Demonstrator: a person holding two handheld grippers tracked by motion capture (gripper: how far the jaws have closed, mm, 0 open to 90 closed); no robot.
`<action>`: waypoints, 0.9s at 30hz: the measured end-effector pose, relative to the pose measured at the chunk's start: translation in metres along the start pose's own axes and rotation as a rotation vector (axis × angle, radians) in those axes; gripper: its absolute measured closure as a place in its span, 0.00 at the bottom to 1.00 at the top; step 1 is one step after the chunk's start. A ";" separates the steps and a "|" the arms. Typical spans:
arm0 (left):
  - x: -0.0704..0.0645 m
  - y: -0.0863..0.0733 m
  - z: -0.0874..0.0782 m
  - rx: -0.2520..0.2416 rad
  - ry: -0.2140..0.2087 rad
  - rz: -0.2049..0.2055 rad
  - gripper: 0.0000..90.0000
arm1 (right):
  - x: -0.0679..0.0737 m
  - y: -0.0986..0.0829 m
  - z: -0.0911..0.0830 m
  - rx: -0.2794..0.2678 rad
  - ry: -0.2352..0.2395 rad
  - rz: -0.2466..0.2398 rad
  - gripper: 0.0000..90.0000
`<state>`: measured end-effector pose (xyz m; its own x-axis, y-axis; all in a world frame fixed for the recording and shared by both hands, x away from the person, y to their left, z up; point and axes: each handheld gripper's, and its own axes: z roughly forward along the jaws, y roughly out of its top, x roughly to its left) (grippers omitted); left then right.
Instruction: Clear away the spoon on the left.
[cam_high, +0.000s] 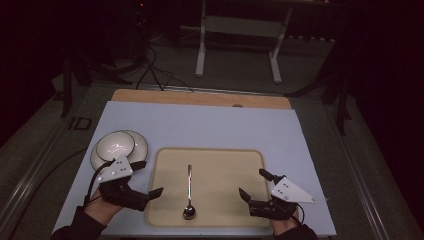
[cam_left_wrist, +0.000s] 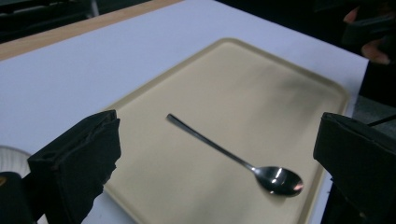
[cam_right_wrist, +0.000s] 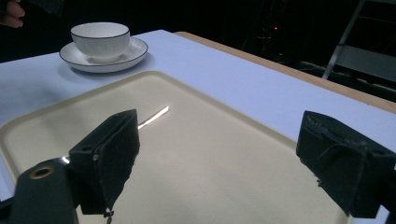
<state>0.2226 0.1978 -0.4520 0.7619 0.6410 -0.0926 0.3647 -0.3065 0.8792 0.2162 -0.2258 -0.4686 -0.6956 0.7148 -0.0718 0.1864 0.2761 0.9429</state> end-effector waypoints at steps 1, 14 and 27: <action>0.000 -0.002 0.000 0.002 0.006 -0.002 0.02 | 0.000 0.000 0.000 0.000 0.001 -0.001 0.15; 0.008 -0.032 0.005 0.037 0.092 -0.058 0.02 | 0.000 -0.001 0.001 0.011 -0.001 -0.003 0.15; 0.008 -0.048 0.013 0.080 0.160 -0.102 0.02 | 0.000 -0.001 0.003 0.022 -0.001 -0.007 0.15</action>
<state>0.2175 0.2085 -0.5010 0.6268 0.7730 -0.0981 0.4815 -0.2852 0.8287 0.2179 -0.2244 -0.4703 -0.6961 0.7136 -0.0790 0.1963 0.2951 0.9351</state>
